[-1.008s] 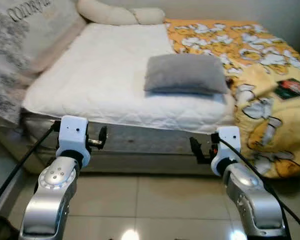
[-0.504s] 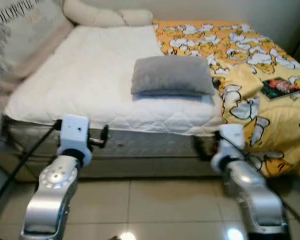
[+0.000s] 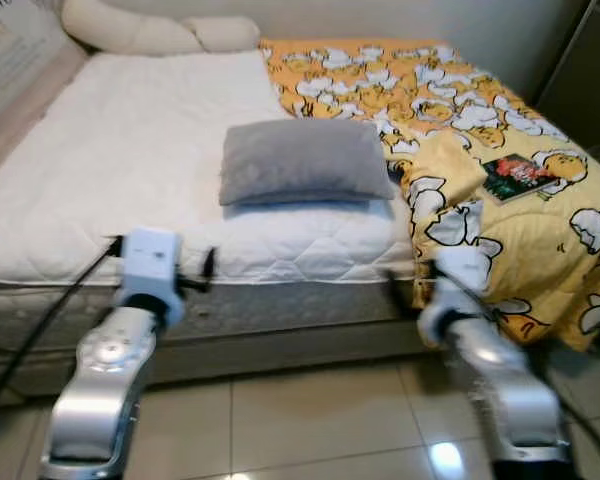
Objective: Clean up the room
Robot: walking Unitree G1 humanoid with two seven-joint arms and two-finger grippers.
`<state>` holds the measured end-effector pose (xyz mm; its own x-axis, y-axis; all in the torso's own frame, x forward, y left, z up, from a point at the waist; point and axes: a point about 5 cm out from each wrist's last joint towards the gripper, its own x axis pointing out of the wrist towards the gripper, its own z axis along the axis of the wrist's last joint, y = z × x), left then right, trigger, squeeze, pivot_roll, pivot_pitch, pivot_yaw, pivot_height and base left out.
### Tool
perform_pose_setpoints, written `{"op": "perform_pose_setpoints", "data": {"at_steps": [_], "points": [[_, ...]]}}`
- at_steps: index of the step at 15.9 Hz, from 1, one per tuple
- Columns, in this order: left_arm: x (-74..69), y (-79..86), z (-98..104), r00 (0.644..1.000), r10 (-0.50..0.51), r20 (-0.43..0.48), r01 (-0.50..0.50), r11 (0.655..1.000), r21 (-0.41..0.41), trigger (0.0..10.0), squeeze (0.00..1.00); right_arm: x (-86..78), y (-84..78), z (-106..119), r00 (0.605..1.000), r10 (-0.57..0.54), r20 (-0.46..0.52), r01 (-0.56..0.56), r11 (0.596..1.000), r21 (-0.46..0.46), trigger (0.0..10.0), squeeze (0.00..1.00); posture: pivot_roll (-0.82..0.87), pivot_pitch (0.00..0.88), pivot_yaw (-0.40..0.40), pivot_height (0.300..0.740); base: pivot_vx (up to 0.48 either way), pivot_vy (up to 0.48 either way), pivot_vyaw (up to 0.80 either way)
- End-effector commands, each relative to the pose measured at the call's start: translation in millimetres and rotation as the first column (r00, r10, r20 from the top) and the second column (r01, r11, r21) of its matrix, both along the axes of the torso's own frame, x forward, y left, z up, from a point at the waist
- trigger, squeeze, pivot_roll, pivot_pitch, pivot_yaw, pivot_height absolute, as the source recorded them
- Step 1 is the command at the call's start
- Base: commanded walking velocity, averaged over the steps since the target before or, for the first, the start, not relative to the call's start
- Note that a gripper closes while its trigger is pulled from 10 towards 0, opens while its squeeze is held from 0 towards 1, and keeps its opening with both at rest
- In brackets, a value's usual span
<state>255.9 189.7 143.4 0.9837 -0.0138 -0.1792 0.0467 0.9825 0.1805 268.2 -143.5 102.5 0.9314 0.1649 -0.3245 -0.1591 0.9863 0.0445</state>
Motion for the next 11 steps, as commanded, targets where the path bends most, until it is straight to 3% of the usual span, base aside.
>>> {"op": "perform_pose_setpoints", "data": {"at_steps": [1,11], "points": [[0.8,-4.1,0.4,1.000,-0.013,0.000,0.013,1.000,-0.008,10.0,0.00,0.2,-9.6,2.5,1.000,-0.028,0.013,0.028,1.000,-0.014,10.0,0.00,-0.09,0.000,-0.016,0.740,0.289,0.000,0.00],[-4.0,-0.8,-8.4,1.000,0.003,-0.020,-0.003,1.000,-0.017,10.0,0.00,2.9,-10.5,11.8,0.996,-0.028,0.084,0.028,1.000,0.002,10.0,0.00,-0.09,0.000,-0.009,0.740,0.288,0.000,0.00]]}}
